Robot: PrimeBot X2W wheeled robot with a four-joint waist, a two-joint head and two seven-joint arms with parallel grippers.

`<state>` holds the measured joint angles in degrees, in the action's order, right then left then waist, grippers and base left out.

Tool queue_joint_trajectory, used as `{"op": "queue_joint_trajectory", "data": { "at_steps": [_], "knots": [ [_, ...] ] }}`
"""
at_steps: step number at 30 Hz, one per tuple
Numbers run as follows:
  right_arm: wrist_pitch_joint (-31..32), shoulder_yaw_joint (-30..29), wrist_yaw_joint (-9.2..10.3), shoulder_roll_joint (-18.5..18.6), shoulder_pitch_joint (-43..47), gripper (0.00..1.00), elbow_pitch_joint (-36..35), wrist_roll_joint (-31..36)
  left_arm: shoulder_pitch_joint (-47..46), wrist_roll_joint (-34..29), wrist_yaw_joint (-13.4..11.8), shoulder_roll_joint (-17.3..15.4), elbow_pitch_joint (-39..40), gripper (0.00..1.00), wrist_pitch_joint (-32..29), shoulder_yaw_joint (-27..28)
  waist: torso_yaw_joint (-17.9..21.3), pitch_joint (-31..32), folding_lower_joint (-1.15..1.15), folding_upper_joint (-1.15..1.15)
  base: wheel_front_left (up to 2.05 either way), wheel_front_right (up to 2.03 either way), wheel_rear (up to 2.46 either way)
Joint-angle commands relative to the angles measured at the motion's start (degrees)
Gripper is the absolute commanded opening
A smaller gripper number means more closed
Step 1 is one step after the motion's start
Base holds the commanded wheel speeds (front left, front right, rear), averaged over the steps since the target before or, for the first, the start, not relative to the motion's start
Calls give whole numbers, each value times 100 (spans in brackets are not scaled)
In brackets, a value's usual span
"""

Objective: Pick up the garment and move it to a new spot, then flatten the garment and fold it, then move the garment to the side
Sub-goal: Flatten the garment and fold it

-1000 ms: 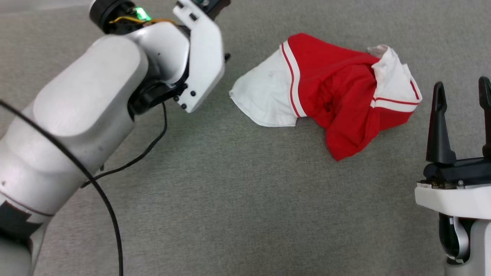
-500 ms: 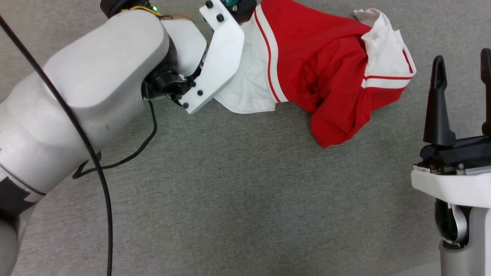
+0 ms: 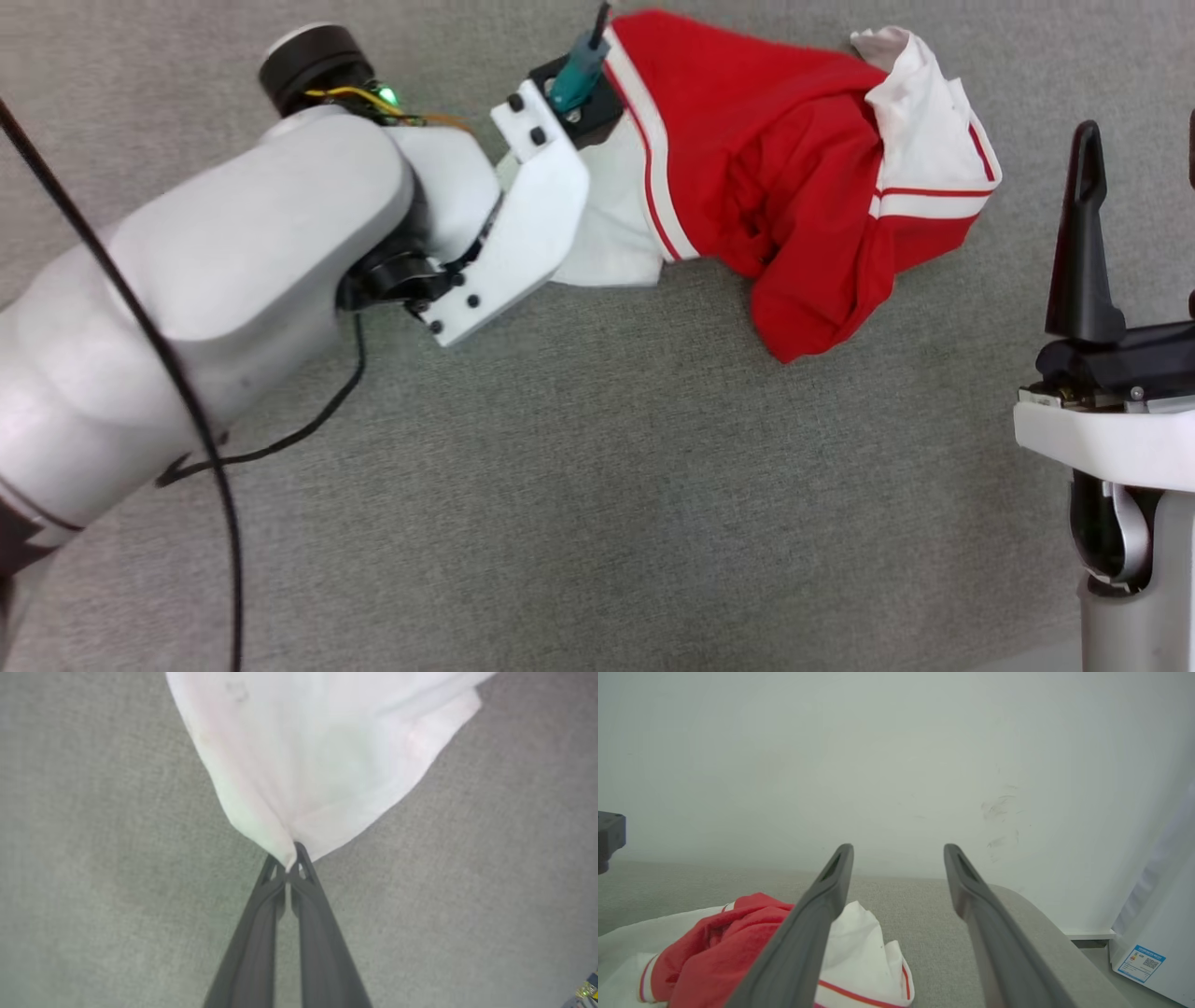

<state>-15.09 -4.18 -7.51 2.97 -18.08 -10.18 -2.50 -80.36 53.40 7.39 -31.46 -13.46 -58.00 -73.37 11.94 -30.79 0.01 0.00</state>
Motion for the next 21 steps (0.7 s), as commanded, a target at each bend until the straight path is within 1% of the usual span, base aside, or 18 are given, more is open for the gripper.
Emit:
{"op": "queue_joint_trajectory", "data": {
  "at_steps": [1, 3, 7, 11, 14, 16, 18, 21],
  "knots": [
    [-11, -27, 4, -17, 72, 100, 24, 37, 22, 50, 0, -107, 54, 0, 53, 1, -114, 149, -1, 0, 0, 0, 0],
    [-11, -80, 4, -16, 148, 100, 38, 51, 58, 157, 0, -305, 188, 0, 132, 2, -211, 276, -1, 0, 0, 0, 0],
    [-11, -178, 4, -16, 311, 100, 87, 75, 271, 303, 0, -853, 303, 0, 214, -3, -407, 492, -1, 0, 0, 0, 0],
    [-11, -201, 4, -15, 397, 100, 148, 73, 607, 415, 0, -1342, 243, 0, 259, 1, -527, 616, -1, 0, 0, 0, 0],
    [-11, -185, 4, -15, 411, 100, 192, 80, 874, 571, 0, -1644, 104, 0, 418, 1, -568, 665, -1, 0, 0, 0, 0],
    [-11, -181, 4, -15, 416, 100, 223, 88, 1052, 660, 0, -1778, -24, 0, 538, 0, -588, 690, -1, 0, 0, 0, 0],
    [-11, -188, 4, -16, 438, 100, 252, 110, 1242, 740, 0, -1830, -159, 0, 645, 0, -612, 722, -1, 0, 0, 0, 0],
    [-11, -225, 4, -15, 504, 100, 306, 158, 1450, 807, 1, -1752, -314, 0, 860, -1, -673, 797, -1, 0, 0, 0, 0]
  ]
}}
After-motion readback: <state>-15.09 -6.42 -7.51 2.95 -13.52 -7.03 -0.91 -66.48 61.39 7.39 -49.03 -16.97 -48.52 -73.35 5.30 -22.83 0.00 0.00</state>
